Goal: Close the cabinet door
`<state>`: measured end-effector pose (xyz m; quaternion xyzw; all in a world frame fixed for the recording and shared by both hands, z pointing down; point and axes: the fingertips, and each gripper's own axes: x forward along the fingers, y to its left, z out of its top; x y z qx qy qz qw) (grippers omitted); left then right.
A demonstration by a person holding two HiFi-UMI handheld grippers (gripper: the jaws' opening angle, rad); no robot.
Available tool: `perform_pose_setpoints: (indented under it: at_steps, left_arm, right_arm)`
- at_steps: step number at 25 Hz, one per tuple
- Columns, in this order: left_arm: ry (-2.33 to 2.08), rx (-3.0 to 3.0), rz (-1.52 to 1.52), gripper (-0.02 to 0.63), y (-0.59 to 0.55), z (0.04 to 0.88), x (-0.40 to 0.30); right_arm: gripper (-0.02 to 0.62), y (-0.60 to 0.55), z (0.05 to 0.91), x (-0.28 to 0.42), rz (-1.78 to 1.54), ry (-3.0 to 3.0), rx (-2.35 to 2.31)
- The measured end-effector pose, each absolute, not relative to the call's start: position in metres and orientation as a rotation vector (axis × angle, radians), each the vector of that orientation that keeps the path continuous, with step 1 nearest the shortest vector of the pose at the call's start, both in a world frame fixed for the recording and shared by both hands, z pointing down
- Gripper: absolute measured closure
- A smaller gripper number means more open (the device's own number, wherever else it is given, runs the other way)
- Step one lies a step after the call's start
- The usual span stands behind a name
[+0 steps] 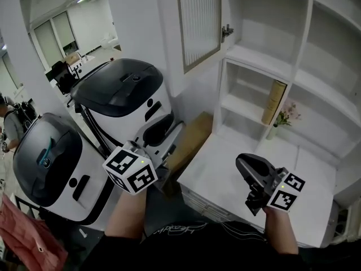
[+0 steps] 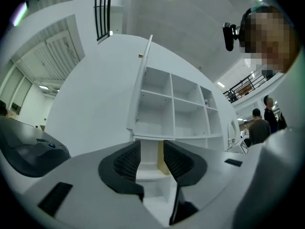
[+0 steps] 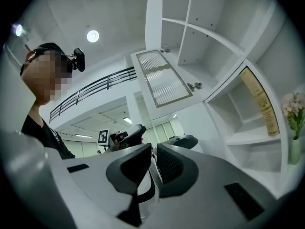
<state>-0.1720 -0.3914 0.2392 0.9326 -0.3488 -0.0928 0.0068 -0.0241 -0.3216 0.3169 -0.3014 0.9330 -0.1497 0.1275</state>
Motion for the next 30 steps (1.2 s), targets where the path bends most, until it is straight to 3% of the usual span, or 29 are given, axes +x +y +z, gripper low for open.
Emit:
perform_pose_setpoints:
  at_steps: [6, 17, 22, 26, 30]
  left_arm:
    - [-1.107, 2.947, -0.324, 0.396, -0.420, 0.222, -0.176]
    - [-1.078, 3.010, -0.363, 0.394, -0.456, 0.184, -0.167]
    - [-1.099, 3.032, -0.323, 0.412, -0.463, 0.181, -0.162]
    - [-1.132, 3.009, -0.327, 0.489, -0.466, 0.181, -0.163]
    - [-1.163, 2.996, -0.318, 0.492, -0.464, 0.182, -0.164]
  right_arm:
    - [0.534, -0.350, 0.322, -0.020, -0.447, 2.718, -0.876]
    - [0.534, -0.367, 0.331, -0.027, -0.457, 2.732, -0.853]
    - [0.534, -0.362, 0.336, -0.027, -0.467, 2.735, -0.859]
    - [0.534, -0.353, 0.338, -0.024, -0.461, 2.729, -0.873]
    - [0.534, -0.341, 0.338, -0.021, -0.459, 2.722, -0.890]
